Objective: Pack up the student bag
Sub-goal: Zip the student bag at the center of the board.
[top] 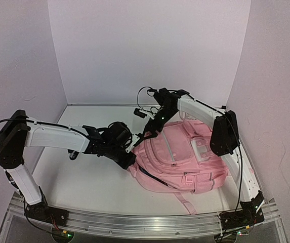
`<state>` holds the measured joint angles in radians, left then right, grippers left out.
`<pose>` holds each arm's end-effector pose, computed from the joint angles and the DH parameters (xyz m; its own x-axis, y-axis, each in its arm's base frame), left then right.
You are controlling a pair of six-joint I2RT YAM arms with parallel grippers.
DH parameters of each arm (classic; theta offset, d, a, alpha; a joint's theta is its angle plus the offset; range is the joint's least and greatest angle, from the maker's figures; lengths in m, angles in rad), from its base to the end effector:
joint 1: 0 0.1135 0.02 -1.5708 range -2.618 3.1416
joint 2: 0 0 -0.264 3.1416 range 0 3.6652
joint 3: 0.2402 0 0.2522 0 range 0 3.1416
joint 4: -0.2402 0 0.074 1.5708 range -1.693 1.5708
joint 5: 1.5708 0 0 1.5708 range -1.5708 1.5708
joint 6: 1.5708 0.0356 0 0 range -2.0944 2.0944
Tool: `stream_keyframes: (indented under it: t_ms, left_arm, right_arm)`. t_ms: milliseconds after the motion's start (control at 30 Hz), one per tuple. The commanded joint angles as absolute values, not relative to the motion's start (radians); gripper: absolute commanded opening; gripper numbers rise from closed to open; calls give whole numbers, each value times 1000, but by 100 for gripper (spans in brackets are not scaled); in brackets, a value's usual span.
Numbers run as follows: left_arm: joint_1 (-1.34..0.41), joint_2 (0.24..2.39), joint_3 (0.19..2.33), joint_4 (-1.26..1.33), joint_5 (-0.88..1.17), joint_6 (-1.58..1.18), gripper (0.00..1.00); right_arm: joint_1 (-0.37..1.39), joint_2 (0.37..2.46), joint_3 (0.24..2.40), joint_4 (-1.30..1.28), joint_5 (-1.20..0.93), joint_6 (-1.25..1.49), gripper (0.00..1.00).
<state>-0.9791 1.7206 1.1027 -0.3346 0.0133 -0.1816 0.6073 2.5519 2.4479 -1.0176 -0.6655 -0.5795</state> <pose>0.1989 -0.2969 0.1922 -0.5977 0.5657 -0.5682 0.7384 0.6644 -0.1153 0.4256 0.3225 0.2027 -0.2526 -0.7001 -0.6679 -0.9649 0.1310 0.2276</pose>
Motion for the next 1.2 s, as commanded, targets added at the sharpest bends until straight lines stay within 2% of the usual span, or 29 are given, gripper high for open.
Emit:
stream_keyframes:
  t_ms: [0,100,133,167,633,967,1067,1133,1167]
  left_arm:
    - [-981,1699,1142,-344,-30,-166,0]
    - [-980,1709,1156,-360,-33,-167,0]
    - [-980,1711,1159,-364,-33,-167,0]
    - [-980,1712,1161,-368,-32,-167,0]
    - [-982,1684,1169,-419,-11,-191,0]
    - [-983,1700,1162,-410,-3,-201,0]
    - [-982,1703,1163,-389,-7,-198,0]
    - [-982,1706,1170,-374,-17,-181,0]
    - [-982,1713,1178,-373,-19,-172,0]
  right_arm:
    - [611,2552,2403,-1045,-567,-652,48]
    - [609,2548,2414,-1043,-529,-661,12]
    - [608,2551,2423,-1040,-508,-657,2]
    - [606,2554,2437,-1039,-489,-652,0]
    - [422,2584,2573,-843,-283,-480,0]
    - [247,2580,2548,-792,-130,-376,0]
    - [228,2542,2492,-797,-169,-394,0]
    - [228,2502,2447,-839,-298,-458,0]
    - [232,2479,2438,-875,-387,-494,11]
